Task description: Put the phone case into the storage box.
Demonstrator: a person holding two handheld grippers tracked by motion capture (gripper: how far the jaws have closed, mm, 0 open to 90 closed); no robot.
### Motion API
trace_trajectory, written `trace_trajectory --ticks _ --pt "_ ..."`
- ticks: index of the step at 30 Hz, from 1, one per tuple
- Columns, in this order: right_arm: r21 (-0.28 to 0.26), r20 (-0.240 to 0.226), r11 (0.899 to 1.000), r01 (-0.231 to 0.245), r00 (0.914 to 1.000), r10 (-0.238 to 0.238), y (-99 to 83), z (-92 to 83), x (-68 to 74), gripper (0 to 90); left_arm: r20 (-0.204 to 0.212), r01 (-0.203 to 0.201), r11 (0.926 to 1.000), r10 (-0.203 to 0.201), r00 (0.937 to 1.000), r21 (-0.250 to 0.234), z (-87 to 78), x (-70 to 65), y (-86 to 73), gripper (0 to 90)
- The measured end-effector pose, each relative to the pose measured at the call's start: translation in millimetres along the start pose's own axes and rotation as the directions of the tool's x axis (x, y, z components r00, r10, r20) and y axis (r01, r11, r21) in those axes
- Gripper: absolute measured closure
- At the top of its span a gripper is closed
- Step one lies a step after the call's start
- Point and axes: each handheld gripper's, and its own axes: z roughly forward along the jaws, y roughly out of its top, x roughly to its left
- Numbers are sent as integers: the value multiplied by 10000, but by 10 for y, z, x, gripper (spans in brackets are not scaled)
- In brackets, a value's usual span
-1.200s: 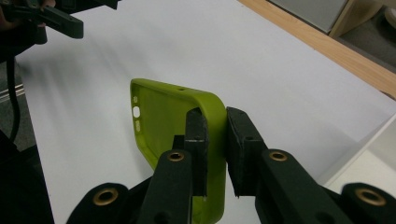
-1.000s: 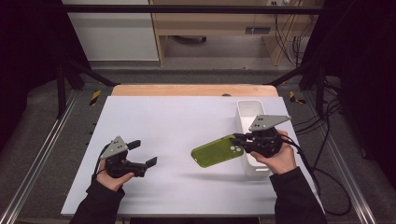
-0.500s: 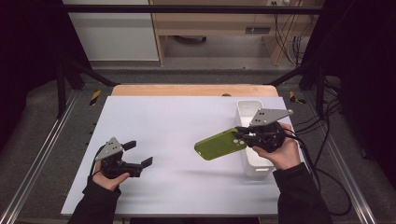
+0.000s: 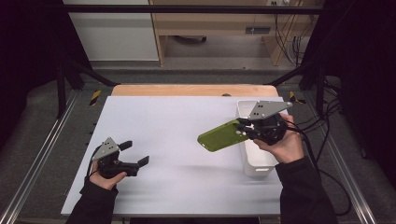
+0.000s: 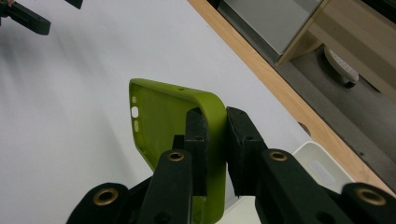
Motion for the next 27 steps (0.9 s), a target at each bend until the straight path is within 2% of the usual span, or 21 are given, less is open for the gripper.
trace_trajectory --ticks 15,27 --pt "178 666 9978 643 9956 -654 113 -124 -85 802 -121 -123 9999 123 9999 64 -3 14 -29 33" --pt "253 1278 9969 751 9888 -777 164 -205 -208 802 -169 -217 9997 218 9996 68 -1 35 -48 32"
